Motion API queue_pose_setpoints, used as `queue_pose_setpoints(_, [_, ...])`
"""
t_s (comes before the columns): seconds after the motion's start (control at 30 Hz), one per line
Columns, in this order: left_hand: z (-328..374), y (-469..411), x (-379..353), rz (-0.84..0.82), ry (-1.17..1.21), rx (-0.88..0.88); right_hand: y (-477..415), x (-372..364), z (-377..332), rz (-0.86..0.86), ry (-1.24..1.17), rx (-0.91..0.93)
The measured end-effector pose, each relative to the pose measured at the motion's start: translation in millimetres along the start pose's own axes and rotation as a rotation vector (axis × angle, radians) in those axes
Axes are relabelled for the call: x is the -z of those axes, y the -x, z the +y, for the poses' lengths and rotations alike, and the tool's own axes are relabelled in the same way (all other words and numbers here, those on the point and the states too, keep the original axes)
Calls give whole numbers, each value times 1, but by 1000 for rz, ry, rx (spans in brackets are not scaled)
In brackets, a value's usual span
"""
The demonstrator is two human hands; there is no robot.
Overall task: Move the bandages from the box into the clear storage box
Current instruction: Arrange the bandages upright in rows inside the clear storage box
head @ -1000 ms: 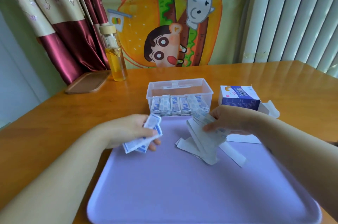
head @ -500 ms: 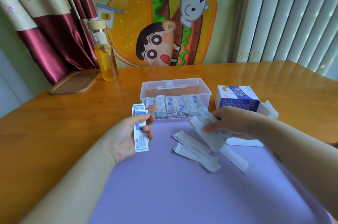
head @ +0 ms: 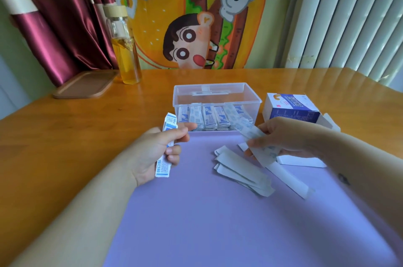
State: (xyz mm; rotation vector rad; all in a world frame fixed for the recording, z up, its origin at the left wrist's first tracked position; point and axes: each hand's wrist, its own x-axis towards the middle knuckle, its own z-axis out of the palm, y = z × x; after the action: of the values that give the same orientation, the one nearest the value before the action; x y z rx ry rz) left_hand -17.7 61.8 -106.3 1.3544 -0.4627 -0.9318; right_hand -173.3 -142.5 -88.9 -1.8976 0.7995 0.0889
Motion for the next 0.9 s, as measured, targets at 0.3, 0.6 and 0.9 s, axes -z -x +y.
queue_pose_setpoints(0.3, [-4, 6, -10, -34, -182, -96, 6, -42, -30, -260, -269, 111])
queue_pose_setpoints(0.6, [11, 8, 15, 305, -512, -331, -7, -75, -48, -86, -263, 196])
queue_pose_setpoints(0.9, [16, 9, 24, 436, -722, -662, -7, -102, -55, -52, 136, 224])
